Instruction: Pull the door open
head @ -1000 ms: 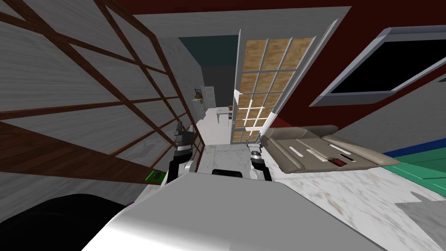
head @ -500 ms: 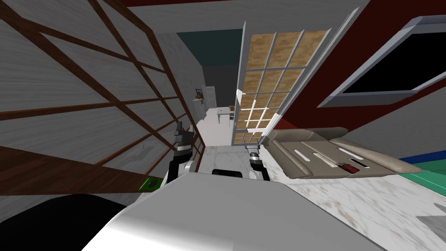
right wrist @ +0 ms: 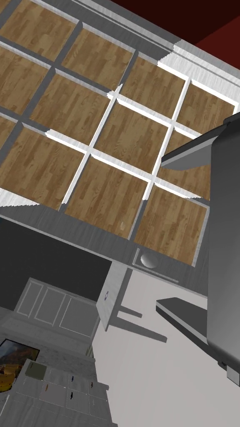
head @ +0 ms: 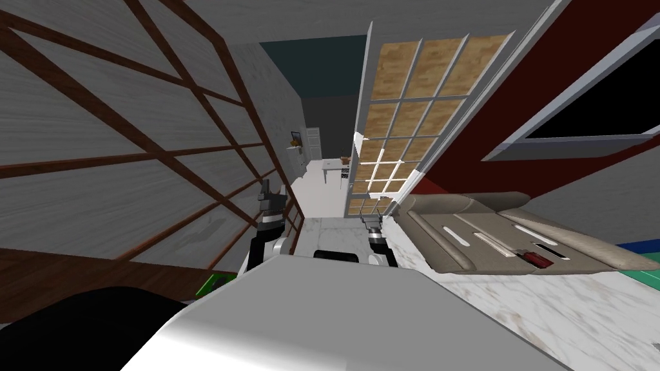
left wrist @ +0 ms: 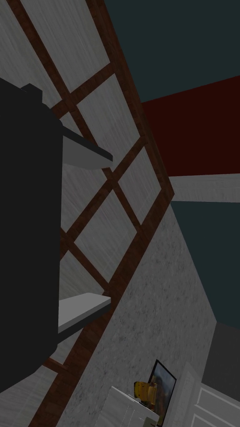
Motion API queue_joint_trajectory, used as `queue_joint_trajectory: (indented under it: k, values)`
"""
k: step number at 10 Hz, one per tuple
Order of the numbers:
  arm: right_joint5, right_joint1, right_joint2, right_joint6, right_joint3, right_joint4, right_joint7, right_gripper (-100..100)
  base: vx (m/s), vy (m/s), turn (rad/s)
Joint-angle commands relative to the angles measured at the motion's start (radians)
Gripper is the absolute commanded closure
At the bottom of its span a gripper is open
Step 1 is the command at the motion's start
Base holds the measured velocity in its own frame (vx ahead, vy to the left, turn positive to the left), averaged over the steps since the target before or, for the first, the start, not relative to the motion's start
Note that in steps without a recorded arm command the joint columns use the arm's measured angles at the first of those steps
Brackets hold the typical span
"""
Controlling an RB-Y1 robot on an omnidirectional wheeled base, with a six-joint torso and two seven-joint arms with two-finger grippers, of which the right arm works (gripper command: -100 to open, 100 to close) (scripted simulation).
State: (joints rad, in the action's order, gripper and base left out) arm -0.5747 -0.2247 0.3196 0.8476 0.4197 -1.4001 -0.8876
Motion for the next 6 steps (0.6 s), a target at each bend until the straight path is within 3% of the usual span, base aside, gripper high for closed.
queue_joint_trajectory:
  k: [1, 6]
  values:
    - [-0.023, 0.015, 0.016, 0.014, 0.021, 0.039, -0.042, -100, 0.104, 0.037, 0.028]
    - [-0.090, 0.058, 0.055, 0.047, 0.087, 0.151, -0.152, -100, 0.106, 0.038, 0.030]
